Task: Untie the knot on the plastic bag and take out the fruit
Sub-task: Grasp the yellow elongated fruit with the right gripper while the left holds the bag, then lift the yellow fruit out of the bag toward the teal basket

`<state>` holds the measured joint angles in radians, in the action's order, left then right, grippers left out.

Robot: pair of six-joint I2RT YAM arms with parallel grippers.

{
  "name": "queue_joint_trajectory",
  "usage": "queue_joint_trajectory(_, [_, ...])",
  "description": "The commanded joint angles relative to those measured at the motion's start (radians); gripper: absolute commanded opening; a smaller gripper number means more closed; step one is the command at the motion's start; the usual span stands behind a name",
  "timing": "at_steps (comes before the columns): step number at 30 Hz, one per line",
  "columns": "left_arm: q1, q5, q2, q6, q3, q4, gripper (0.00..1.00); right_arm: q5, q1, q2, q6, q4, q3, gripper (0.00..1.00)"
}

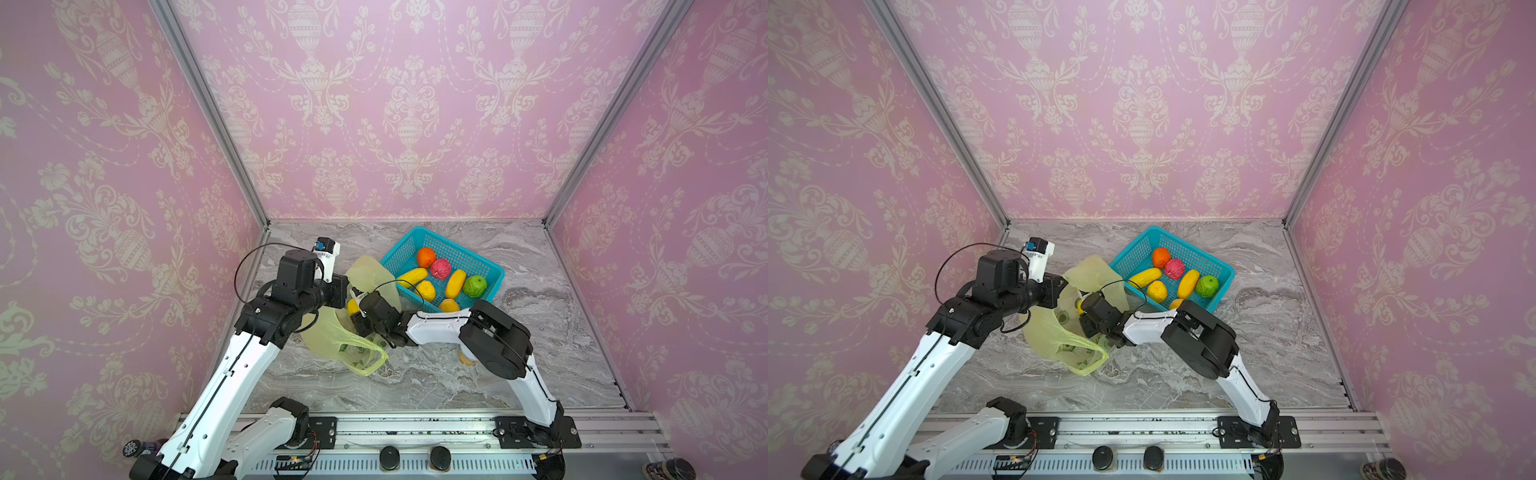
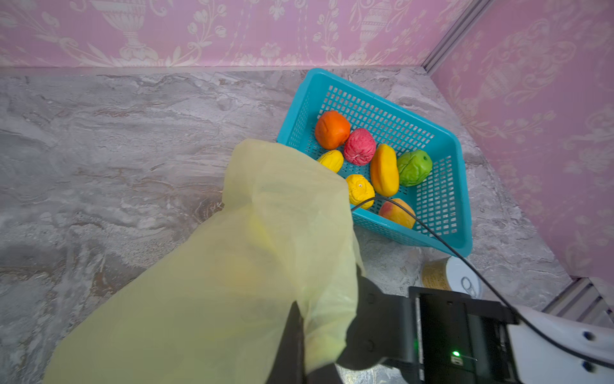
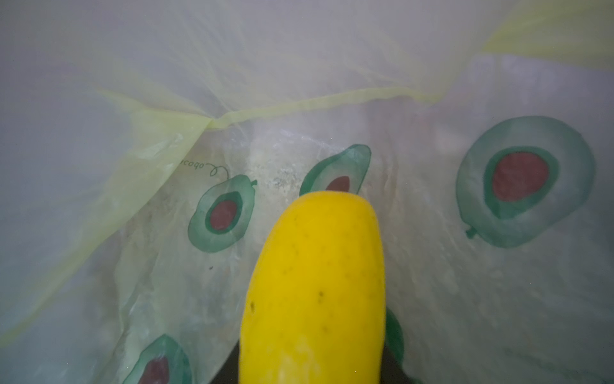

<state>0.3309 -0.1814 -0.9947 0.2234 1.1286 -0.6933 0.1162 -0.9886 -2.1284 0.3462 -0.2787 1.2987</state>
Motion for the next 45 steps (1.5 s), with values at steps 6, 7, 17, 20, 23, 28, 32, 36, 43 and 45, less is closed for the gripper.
queue_joint_trajectory(6, [-0.039, 0.131, -0.020, -0.014, 0.005, -0.054, 0.00, -0.147, -0.019, 0.246, -0.123, -0.281, -0.246, 0.20])
queue_joint_trajectory(7, [-0.044, 0.134, -0.022, -0.012, 0.005, -0.054, 0.00, -0.155, -0.027, 0.268, -0.142, -0.298, -0.268, 0.20])
queue_joint_trajectory(17, [-0.098, 0.139, -0.055, -0.004, 0.003, -0.058, 0.00, -0.176, -0.117, 0.528, -0.280, -0.410, -0.475, 0.21])
queue_joint_trajectory(20, [-0.119, 0.139, -0.064, 0.000, 0.002, -0.057, 0.00, -0.175, -0.127, 0.626, -0.309, -0.418, -0.536, 0.22])
queue_joint_trajectory(23, [-0.134, 0.113, -0.068, 0.007, 0.001, -0.048, 0.00, -0.083, -0.128, 0.680, -0.328, -0.384, -0.560, 0.21])
queue_joint_trajectory(28, [-0.142, 0.111, -0.070, 0.010, -0.003, -0.045, 0.00, 0.042, -0.127, 0.730, -0.362, -0.341, -0.583, 0.18])
queue_joint_trajectory(32, [-0.146, 0.116, -0.076, 0.009, -0.003, -0.047, 0.00, -0.052, -0.127, 0.809, -0.358, -0.385, -0.639, 0.19])
queue_joint_trajectory(36, [-0.156, 0.120, -0.083, 0.014, -0.001, -0.047, 0.00, -0.073, -0.127, 0.918, -0.349, -0.418, -0.690, 0.19])
queue_joint_trajectory(43, [-0.198, 0.103, -0.163, 0.047, 0.055, -0.042, 0.00, 0.035, -0.054, 1.098, -0.257, -0.398, -0.725, 0.18])
queue_joint_trajectory(45, [-0.228, 0.097, -0.190, 0.078, 0.091, -0.038, 0.00, 0.033, 0.002, 1.125, -0.200, -0.357, -0.725, 0.17])
